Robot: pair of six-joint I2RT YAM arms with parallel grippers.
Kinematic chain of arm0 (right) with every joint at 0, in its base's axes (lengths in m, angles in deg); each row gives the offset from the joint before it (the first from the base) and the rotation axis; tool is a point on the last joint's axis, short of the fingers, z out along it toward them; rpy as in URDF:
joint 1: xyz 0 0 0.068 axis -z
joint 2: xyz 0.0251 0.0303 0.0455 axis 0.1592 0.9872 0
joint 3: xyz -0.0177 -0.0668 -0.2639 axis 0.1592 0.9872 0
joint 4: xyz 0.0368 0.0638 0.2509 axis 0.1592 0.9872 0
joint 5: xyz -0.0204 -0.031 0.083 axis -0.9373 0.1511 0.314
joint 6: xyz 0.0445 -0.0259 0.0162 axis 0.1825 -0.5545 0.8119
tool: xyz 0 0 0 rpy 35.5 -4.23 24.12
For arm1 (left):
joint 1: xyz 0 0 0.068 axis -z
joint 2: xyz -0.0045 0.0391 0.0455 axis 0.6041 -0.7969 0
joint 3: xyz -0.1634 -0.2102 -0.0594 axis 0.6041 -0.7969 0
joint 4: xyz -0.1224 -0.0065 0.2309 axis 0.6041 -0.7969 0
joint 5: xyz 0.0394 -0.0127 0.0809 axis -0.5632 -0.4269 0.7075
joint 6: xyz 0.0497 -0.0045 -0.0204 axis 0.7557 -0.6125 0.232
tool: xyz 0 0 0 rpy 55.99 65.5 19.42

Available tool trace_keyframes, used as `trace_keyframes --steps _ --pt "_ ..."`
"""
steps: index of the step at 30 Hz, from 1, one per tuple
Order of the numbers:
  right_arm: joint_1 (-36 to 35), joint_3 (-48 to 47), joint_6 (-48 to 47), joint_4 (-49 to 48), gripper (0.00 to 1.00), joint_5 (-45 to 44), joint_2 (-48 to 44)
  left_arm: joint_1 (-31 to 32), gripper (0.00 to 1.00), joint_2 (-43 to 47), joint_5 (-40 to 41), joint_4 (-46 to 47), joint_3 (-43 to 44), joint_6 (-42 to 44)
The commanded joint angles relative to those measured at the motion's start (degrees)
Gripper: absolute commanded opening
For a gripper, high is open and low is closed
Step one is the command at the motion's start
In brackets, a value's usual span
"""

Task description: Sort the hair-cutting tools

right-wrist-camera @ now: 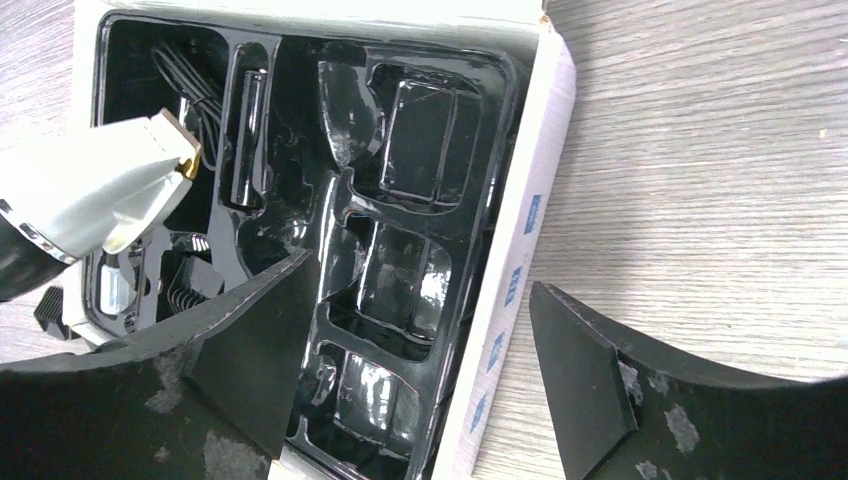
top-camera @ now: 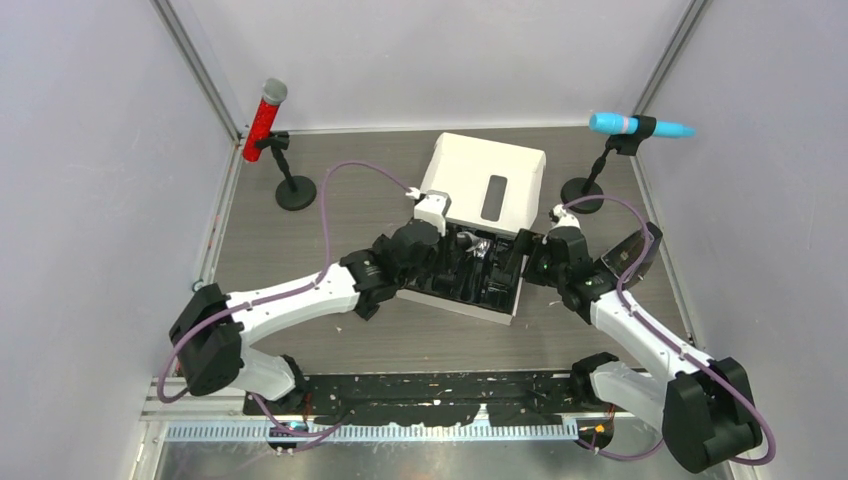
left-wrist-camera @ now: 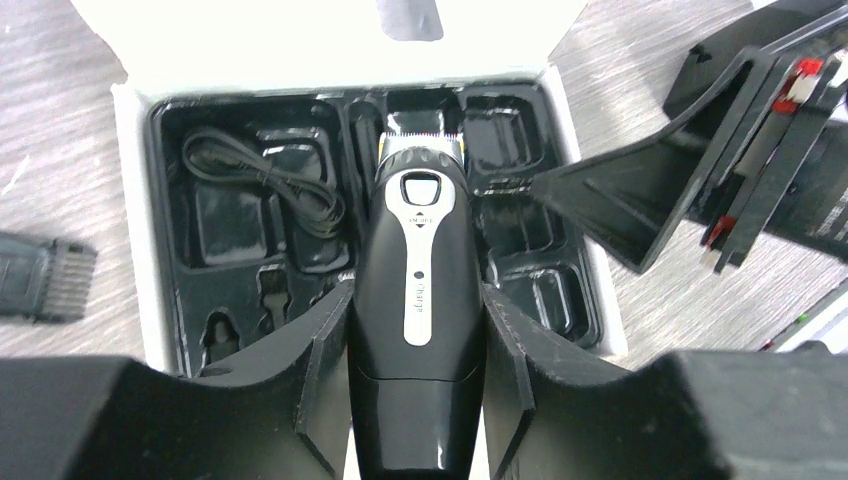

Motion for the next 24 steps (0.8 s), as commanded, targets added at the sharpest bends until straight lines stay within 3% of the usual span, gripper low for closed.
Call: trace_keyframes --steps 1,11,24 --pt "-0.22 0.43 0.58 -1.09 0.86 -4.27 -1.93 0.95 0.00 -3.12 3.38 9.38 5.99 2.05" --pt "-0.24 0.10 -0.25 0.32 0.87 -7.28 -3.99 1.64 0.00 -13.30 4.05 9.22 12.64 2.71" --pt "-0.16 -0.25 -0.72 0.58 0.87 -7.98 -3.43 3.43 0.00 -18.70 9.80 5.07 16.41 5.95"
